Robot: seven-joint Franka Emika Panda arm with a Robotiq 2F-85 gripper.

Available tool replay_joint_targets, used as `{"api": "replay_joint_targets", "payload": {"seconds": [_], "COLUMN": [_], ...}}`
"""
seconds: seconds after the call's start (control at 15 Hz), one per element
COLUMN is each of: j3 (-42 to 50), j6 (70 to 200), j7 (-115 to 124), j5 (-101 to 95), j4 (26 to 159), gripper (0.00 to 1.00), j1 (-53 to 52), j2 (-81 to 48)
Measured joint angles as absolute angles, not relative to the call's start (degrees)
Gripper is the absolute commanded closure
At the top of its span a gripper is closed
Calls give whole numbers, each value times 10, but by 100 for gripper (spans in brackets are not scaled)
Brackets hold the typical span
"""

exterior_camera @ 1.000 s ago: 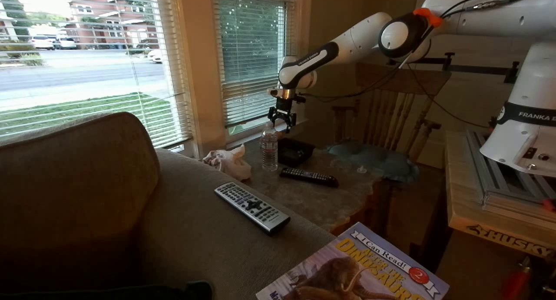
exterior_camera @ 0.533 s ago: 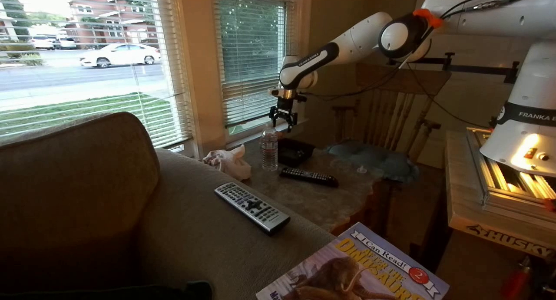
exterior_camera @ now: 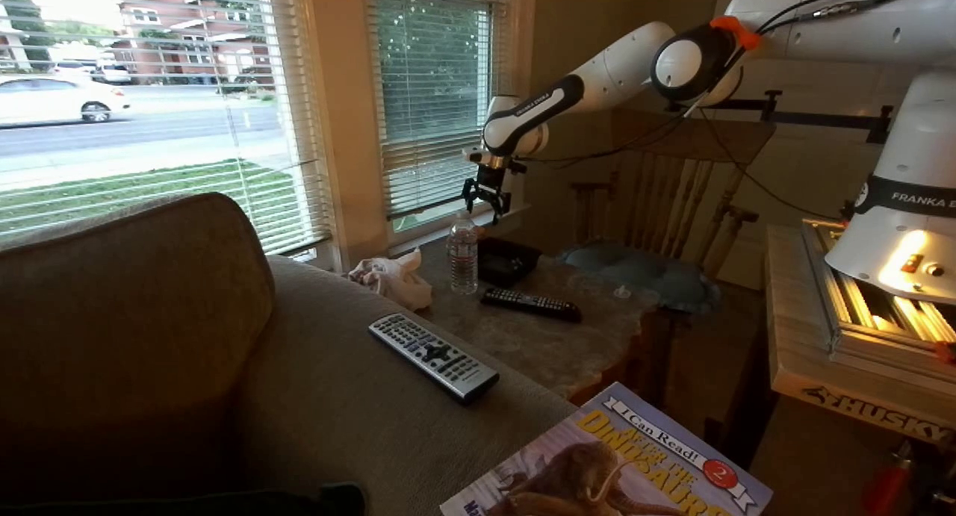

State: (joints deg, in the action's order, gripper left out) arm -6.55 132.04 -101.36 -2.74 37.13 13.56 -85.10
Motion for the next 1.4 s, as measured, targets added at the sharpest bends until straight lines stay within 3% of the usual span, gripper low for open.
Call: {"api": "replay_joint_targets", "payload": {"seconds": [1.07, 1.4], "j3": [-72, -117], "j6": [1371, 1395], "j7": [-1013, -1043], "j5": [11, 43], "j4": [413, 430], "gripper": [0, 0], "j1": [144, 164], "j2": [-853, -854]}}
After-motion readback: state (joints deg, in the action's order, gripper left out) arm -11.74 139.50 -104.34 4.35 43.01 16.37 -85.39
